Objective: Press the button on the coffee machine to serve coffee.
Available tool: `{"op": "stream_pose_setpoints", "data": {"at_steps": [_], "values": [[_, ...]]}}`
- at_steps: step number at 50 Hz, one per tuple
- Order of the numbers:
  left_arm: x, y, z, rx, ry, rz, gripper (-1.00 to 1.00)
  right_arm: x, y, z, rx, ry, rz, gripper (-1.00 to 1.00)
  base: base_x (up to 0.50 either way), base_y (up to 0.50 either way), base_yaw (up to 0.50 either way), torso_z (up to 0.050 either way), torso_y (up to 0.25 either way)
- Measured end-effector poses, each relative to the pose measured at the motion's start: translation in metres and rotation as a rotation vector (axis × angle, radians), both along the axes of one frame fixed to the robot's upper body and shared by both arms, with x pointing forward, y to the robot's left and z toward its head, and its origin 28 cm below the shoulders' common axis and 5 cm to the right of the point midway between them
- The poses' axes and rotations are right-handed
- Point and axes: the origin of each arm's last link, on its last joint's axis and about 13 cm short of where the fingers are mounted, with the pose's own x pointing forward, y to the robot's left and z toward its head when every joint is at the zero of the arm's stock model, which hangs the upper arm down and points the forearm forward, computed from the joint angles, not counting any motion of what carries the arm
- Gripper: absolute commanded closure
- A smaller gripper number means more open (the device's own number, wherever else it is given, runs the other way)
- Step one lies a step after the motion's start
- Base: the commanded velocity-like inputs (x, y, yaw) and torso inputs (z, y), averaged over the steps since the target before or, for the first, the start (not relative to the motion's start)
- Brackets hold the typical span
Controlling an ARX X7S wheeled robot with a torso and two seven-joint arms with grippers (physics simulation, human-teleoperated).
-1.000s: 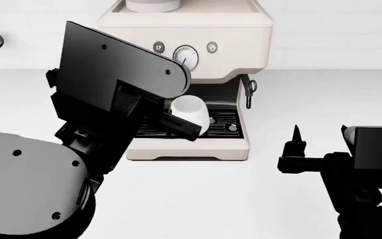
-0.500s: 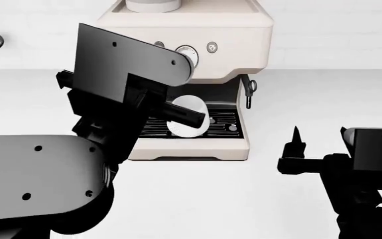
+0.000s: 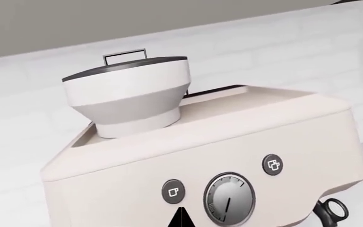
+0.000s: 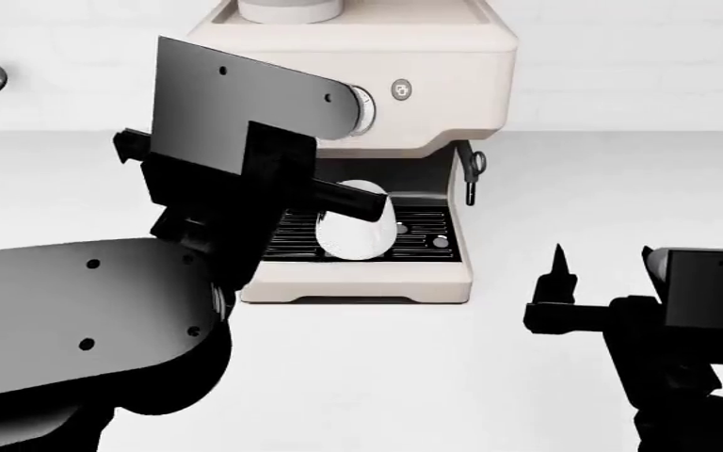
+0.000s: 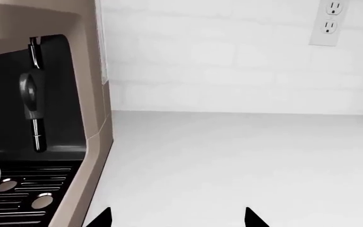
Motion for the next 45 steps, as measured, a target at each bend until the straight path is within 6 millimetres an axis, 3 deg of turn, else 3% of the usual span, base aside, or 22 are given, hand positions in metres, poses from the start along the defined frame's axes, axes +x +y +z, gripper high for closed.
{"op": "stream_pose_setpoints", "data": {"at_steps": [45], "values": [[0.027, -0.001, 0.000, -0.021, 0.051, -0.003, 1.00, 0.001, 0.000, -0.005, 0.011, 0.013, -0.003, -1.00, 0.00, 0.00, 0.00, 0.000, 0.000]]}}
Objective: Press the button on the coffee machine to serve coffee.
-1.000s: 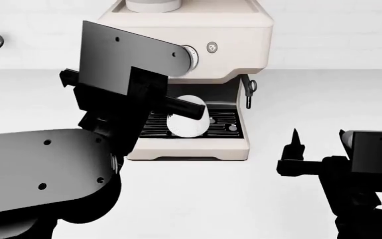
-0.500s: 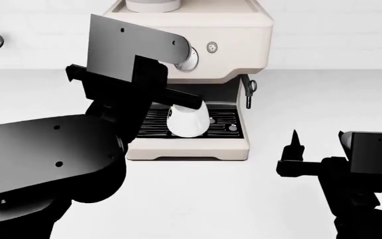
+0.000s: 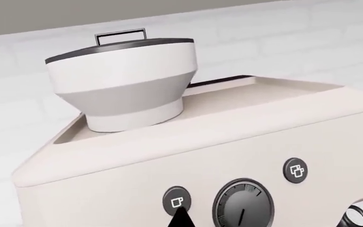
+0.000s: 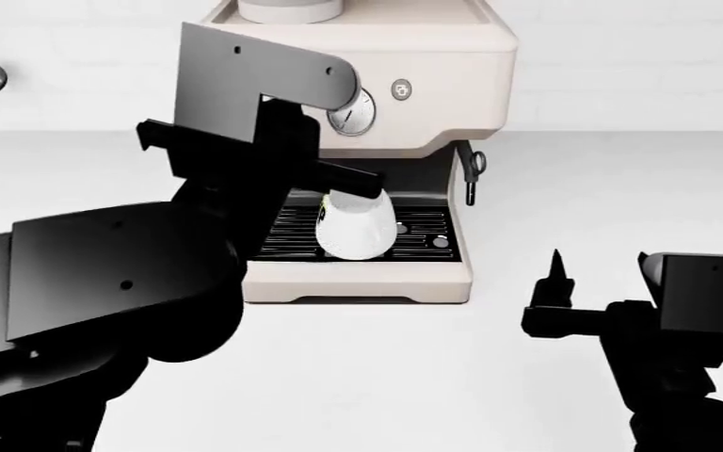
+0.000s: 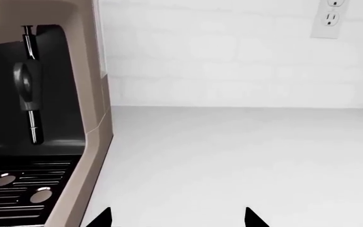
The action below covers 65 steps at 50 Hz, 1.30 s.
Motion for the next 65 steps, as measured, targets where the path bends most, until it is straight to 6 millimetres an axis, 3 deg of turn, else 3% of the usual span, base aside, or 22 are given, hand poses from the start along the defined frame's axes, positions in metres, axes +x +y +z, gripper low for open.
{"op": "stream_pose_setpoints", "data": {"at_steps": [42, 65], "values": [[0.011, 0.000, -0.002, 0.001, 0.013, 0.004, 1.00, 0.000, 0.000, -0.001, 0.004, 0.004, 0.000, -1.00, 0.00, 0.00, 0.00, 0.000, 0.000], [-0.009, 0.002, 0.007, 0.009, -0.027, -0.008, 1.00, 0.001, 0.000, -0.001, 0.002, 0.002, -0.004, -1.00, 0.00, 0.00, 0.00, 0.000, 0.000]]}}
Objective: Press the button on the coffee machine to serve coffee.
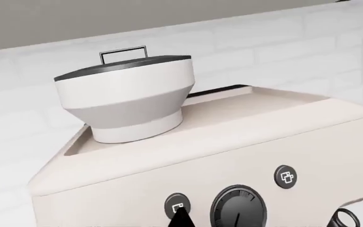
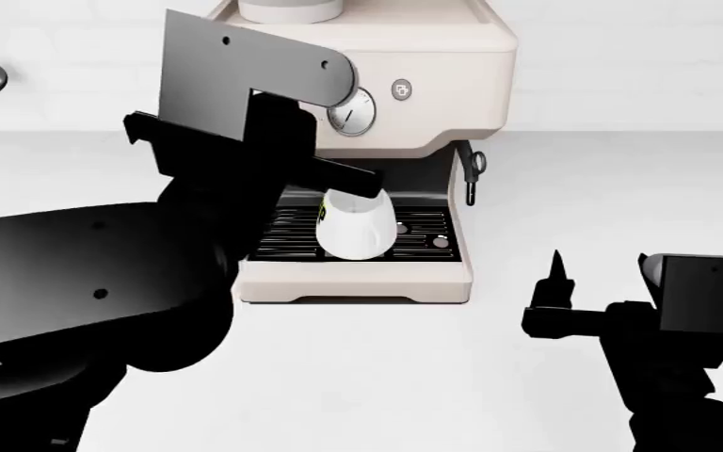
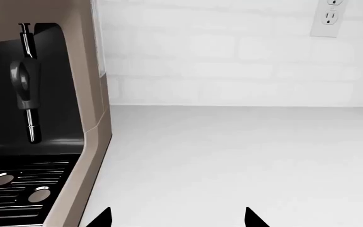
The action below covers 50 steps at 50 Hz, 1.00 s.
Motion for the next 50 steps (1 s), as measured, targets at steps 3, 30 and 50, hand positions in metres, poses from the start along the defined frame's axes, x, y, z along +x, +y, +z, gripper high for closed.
{"op": "stream_pose_setpoints", "data": {"at_steps": [3, 30, 50], "values": [[-0.002, 0.002, 0.000, 0.002, -0.004, 0.003, 1.00, 0.000, 0.000, 0.000, 0.000, 0.000, 0.000, -1.00, 0.00, 0.00, 0.00, 0.000, 0.000], [-0.016, 0.018, -0.002, 0.009, -0.037, 0.028, -1.00, 0.000, 0.001, 0.001, 0.004, -0.003, 0.000, -1.00, 0.00, 0.00, 0.00, 0.000, 0.000], [-0.024, 0.052, -0.027, -0.048, -0.006, 0.115, -1.00, -0.005, -0.001, -0.002, 0.012, -0.001, -0.015, -1.00, 0.00, 0.00, 0.00, 0.000, 0.000]]}}
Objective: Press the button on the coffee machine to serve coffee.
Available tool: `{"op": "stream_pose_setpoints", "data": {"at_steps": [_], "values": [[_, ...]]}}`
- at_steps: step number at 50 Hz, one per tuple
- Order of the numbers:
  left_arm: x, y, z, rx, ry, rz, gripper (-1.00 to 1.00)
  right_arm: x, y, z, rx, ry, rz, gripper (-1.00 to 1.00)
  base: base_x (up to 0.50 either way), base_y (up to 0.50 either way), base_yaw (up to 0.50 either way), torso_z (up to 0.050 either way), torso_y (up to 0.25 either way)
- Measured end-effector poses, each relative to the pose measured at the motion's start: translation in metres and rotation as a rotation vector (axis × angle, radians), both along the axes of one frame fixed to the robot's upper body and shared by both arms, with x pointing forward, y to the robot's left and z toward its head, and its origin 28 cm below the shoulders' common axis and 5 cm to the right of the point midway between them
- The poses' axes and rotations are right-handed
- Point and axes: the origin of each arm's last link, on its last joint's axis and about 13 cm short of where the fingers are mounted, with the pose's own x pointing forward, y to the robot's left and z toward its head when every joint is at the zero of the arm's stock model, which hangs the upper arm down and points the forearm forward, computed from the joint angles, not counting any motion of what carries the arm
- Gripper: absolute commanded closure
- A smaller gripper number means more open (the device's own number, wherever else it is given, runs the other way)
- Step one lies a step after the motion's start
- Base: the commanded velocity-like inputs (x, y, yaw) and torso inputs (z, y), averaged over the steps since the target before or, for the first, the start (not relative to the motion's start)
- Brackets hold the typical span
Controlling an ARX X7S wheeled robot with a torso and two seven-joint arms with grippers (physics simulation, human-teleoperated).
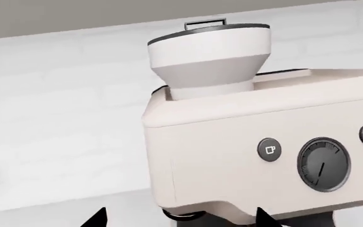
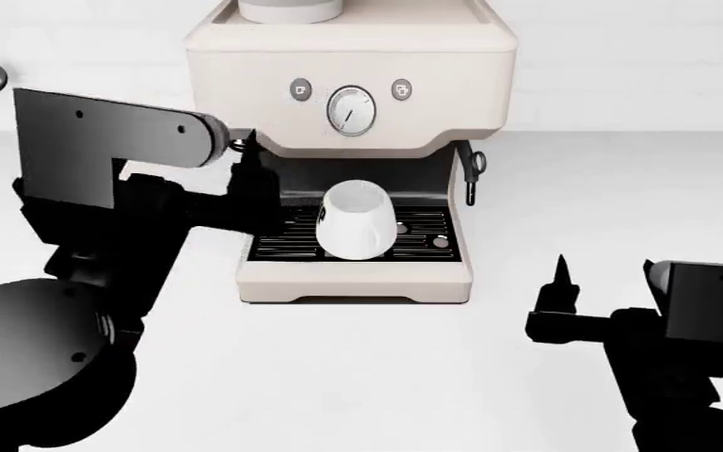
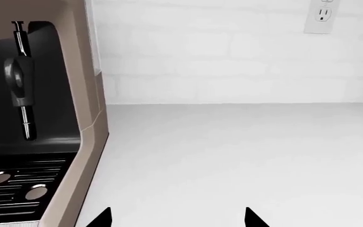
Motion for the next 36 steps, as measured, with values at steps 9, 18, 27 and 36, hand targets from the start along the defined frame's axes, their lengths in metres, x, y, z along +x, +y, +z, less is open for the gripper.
{"op": "stream_pose_setpoints", "data": {"at_steps": [9, 18, 27, 36], "values": [[0.003, 0.022, -0.028, -0.030, 0.045, 0.092, -1.00, -0.005, 0.000, -0.004, 0.003, 0.002, -0.009, -1.00, 0.00, 0.00, 0.00, 0.000, 0.000], [0.002, 0.037, -0.051, -0.024, 0.089, 0.144, -1.00, -0.009, -0.001, -0.006, -0.002, 0.007, -0.012, -1.00, 0.00, 0.00, 0.00, 0.000, 0.000], [0.003, 0.045, -0.076, -0.014, 0.145, 0.178, -1.00, -0.011, -0.001, -0.009, -0.009, 0.014, -0.009, -1.00, 0.00, 0.00, 0.00, 0.000, 0.000], [0.005, 0.051, -0.101, -0.006, 0.202, 0.207, -1.00, -0.010, -0.003, -0.018, -0.015, 0.026, -0.016, -1.00, 0.00, 0.00, 0.00, 0.000, 0.000]]}}
